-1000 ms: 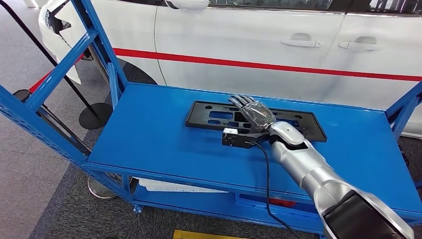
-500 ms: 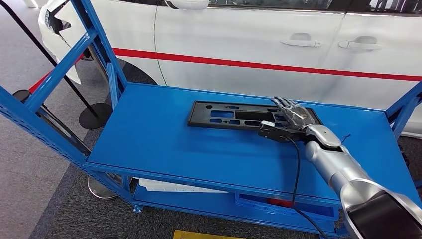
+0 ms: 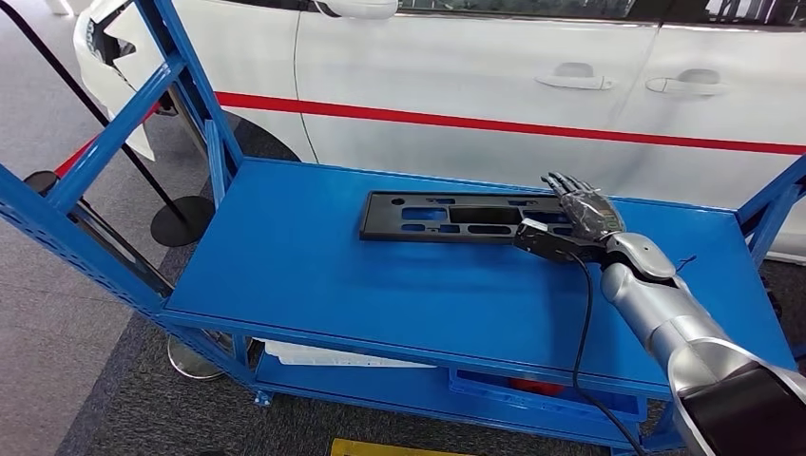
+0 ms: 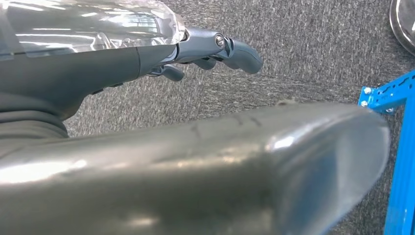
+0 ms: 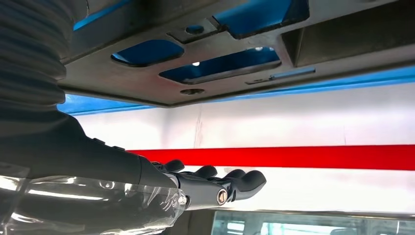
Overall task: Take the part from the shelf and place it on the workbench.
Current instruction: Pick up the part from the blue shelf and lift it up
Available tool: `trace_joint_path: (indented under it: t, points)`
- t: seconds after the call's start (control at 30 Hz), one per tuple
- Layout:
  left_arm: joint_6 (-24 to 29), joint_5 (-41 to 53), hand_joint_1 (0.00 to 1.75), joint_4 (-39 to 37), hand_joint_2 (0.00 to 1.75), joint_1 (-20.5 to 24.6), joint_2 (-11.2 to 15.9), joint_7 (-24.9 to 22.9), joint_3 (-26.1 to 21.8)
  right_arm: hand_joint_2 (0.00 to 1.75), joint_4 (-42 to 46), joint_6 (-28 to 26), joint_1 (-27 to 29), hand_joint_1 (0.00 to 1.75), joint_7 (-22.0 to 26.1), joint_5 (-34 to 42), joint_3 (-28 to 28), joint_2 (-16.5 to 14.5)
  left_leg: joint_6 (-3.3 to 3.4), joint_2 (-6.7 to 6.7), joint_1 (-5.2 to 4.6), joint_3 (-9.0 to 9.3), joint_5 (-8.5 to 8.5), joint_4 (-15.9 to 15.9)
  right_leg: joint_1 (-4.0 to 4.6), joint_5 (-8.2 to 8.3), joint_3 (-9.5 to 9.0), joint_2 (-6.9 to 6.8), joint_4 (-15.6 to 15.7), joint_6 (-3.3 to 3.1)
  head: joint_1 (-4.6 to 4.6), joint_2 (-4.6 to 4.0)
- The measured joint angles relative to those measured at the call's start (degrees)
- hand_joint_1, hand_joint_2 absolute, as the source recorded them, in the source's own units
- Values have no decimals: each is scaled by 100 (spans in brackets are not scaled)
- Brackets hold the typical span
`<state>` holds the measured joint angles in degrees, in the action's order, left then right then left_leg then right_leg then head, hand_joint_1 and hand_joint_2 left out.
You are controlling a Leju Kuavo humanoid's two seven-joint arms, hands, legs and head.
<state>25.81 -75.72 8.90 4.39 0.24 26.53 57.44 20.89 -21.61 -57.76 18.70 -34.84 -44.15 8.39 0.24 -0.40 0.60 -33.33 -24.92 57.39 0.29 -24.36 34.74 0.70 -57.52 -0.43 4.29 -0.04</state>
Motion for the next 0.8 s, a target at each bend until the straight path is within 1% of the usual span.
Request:
trace_joint_path:
  t: [0.2, 0.37, 0.5, 0.53, 0.63, 0.67, 0.8]
  points:
    - [-50, -61, 0, 0, 0, 3, 0, -2, -10, 175, -13, 182, 38, 0, 29, -11, 1, -3, 0, 0, -1, -1, 0, 0, -1, 0, 0, 0, 0, 0, 1, 0]
    - [-31, -69, 0, 0, 0, 3, 0, -11, -12, 175, -11, 554, 78, 0, 271, 94, 18, -16, 0, -1, -1, -2, 0, 0, -1, 0, 0, 0, 0, 0, 1, 0]
    - [0, -62, 0, 0, 0, 4, 0, -40, -11, 175, -9, 671, 116, 0, 373, 15, 16, -100, 0, 0, 0, -1, 0, -1, 0, 0, 0, 0, 0, 0, 1, 0]
    - [10, -60, 0, 0, 0, 6, 0, -50, -11, 175, -9, 680, 134, 41, 384, -29, 13, -139, 0, 0, 1, -1, 0, -1, 1, 0, 0, 0, 0, 0, 1, 0]
    - [30, -56, 0, 0, 0, 10, 0, -60, -11, 175, -6, 708, 192, 172, 410, -109, 1, -267, 0, 0, 2, -1, 0, -1, 2, 0, 0, 1, 0, 0, 1, 0]
    - [31, -56, 0, 0, 0, 13, 0, -57, -11, 175, -4, 714, 206, 175, 419, -115, -3, -306, 0, 1, 2, 0, 0, -1, 2, 0, 0, 1, 0, 0, 1, 0]
    - [31, -54, 0, 0, 0, 21, 0, -26, -10, 175, 1, 701, 229, 175, 464, -91, -9, -396, 0, -1, 2, -2, 0, -1, 3, -1, 0, -4, 0, 0, 1, 0]
